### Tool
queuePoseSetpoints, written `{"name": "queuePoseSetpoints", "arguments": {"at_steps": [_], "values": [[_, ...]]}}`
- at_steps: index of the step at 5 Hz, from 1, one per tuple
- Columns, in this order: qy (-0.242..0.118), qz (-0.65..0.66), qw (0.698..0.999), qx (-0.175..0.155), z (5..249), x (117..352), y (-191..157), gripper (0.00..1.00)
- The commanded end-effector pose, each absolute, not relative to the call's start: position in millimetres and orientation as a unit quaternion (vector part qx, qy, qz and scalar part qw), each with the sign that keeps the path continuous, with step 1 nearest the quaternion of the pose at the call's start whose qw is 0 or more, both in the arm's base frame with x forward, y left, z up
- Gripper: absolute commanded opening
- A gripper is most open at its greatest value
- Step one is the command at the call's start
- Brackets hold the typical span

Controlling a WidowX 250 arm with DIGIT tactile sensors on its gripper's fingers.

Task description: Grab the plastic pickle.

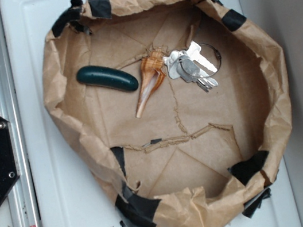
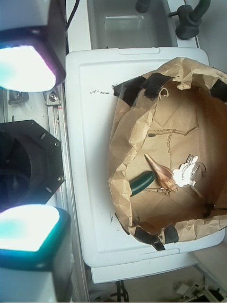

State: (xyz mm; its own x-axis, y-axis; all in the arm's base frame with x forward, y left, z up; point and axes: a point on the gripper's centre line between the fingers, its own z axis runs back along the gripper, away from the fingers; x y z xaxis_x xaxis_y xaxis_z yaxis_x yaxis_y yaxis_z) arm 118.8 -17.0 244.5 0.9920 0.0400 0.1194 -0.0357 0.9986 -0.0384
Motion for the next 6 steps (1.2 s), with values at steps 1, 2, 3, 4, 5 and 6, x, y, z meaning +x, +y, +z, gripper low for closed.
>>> {"name": "queuePoseSetpoints", "arguments": {"at_steps": [1,2,3,4,5,6], "values": [[-0.060,0.019,0.998,-0.018,244.5,118.8,-17.0,1.00],[-0.111,-0.044,0.992,-0.031,238.2,168.7,2.6,1.00],[-0.141,-0.079,0.987,0.000,216.9,207.7,12.8,1.00],[-0.114,-0.147,0.982,-0.022,164.3,236.6,21.1,1.00],[-0.073,-0.163,0.983,-0.032,111.9,236.8,36.6,1.00],[-0.018,-0.201,0.979,-0.032,62.3,221.7,49.3,1.00]]}}
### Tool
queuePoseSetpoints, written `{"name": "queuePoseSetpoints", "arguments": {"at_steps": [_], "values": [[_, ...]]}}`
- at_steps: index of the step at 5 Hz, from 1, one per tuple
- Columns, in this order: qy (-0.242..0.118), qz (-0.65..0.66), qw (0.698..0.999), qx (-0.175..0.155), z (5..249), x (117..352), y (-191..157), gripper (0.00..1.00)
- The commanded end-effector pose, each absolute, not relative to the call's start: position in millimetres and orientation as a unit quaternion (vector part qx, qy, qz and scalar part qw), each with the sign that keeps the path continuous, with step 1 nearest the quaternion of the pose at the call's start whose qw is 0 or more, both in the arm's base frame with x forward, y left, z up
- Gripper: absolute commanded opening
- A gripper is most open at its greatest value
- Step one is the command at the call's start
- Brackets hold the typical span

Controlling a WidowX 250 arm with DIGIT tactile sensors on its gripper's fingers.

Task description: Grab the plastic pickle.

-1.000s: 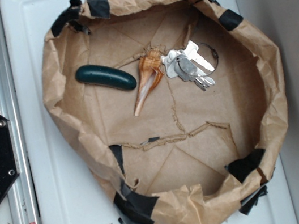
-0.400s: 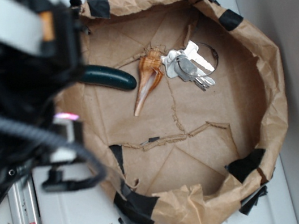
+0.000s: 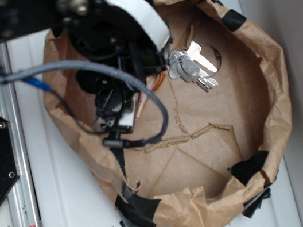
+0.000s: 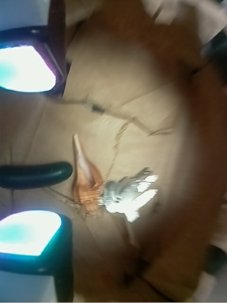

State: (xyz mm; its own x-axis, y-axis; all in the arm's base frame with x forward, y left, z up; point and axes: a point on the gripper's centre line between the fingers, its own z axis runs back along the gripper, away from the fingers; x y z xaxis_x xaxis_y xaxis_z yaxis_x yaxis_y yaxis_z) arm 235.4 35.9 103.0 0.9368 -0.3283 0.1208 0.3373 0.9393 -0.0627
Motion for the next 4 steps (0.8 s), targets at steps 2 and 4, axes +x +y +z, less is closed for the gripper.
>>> {"name": "queuePoseSetpoints", "arguments": {"at_steps": [2,4], "values": [[0.014,-0.252,0.967,0.042,14.2,202.9,55.8,1.00],[-0.004,-0.208,0.977,0.056,23.9,203.9,66.5,0.00]]}}
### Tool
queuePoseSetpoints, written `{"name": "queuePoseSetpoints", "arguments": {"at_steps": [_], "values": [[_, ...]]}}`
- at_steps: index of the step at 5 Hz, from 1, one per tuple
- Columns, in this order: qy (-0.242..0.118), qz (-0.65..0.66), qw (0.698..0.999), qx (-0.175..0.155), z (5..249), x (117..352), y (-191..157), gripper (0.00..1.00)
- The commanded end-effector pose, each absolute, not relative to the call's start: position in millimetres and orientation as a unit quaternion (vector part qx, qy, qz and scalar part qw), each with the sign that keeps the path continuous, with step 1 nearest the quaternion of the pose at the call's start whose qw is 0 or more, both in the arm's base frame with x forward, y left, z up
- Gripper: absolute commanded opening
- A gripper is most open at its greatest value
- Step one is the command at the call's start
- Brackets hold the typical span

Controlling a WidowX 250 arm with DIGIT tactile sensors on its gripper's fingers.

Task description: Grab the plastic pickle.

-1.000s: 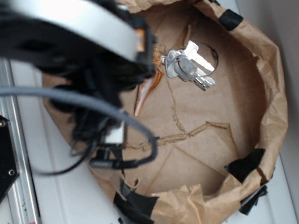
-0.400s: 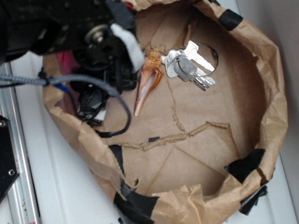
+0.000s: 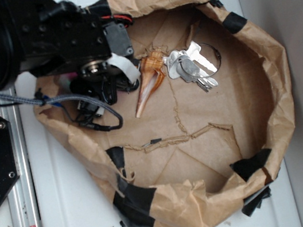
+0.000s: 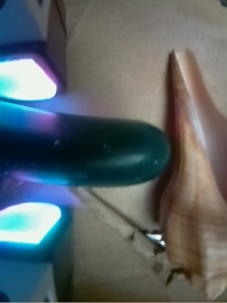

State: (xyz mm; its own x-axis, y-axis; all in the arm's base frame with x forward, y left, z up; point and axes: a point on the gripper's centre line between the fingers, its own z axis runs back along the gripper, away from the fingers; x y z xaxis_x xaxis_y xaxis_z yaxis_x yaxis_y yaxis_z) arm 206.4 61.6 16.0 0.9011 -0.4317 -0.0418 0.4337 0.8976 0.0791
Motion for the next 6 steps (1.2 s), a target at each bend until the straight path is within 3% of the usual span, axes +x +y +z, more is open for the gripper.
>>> {"name": "queuePoseSetpoints", "arguments": {"at_steps": [1,2,3,4,5,6], "values": [[-0.013,-0.193,0.980,0.053,31.0,204.4,68.8,0.00],[-0.042,-0.163,0.985,0.030,59.8,209.2,67.2,0.00],[-0.137,-0.116,0.983,0.048,110.4,226.6,39.1,0.00],[-0.158,-0.087,0.983,0.040,161.7,255.4,5.8,0.00],[-0.146,-0.040,0.988,0.004,166.9,263.9,-9.2,0.00],[-0.146,-0.015,0.989,0.003,151.9,261.6,-11.4,0.00]]}}
